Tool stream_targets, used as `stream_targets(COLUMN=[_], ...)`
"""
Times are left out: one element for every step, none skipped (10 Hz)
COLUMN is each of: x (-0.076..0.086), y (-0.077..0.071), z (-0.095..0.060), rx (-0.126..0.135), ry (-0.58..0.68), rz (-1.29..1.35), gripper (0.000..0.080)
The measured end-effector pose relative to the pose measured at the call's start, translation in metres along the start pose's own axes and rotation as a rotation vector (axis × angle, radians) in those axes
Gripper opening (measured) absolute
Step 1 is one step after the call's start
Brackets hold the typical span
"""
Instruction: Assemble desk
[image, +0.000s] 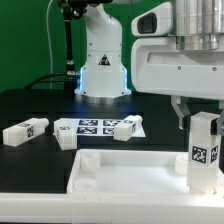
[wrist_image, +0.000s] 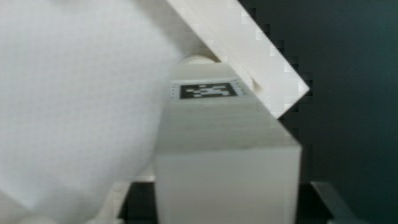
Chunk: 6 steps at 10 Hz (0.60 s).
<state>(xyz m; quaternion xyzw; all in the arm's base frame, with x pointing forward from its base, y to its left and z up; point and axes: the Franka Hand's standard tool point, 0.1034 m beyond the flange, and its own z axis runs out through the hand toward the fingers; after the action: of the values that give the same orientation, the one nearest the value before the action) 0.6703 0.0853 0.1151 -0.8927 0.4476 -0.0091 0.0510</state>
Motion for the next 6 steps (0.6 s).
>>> stream_targets(x=[0.0002, 0.0004, 0.0005, 0.0, -0.0006, -0.0029], y=[0.0001, 0.0002, -0.0007, -0.0008, -0.0012, -0.0019], z=[-0.0002, -0.0002, -0.0005, -0.0002, -0.0002, -0.0005], rx=[-0.003, -0.008, -0.017, -0.015, -0.015, -0.017], ry=[-0.002, -0.012, -0.02, -0.02, -0.02, -0.023], rz=[0.024, 0.043, 0.045, 0.022, -0.021, -0.049], gripper=[0.0291, 0.0291, 0.0291, 0.0347, 0.0484, 0.0484])
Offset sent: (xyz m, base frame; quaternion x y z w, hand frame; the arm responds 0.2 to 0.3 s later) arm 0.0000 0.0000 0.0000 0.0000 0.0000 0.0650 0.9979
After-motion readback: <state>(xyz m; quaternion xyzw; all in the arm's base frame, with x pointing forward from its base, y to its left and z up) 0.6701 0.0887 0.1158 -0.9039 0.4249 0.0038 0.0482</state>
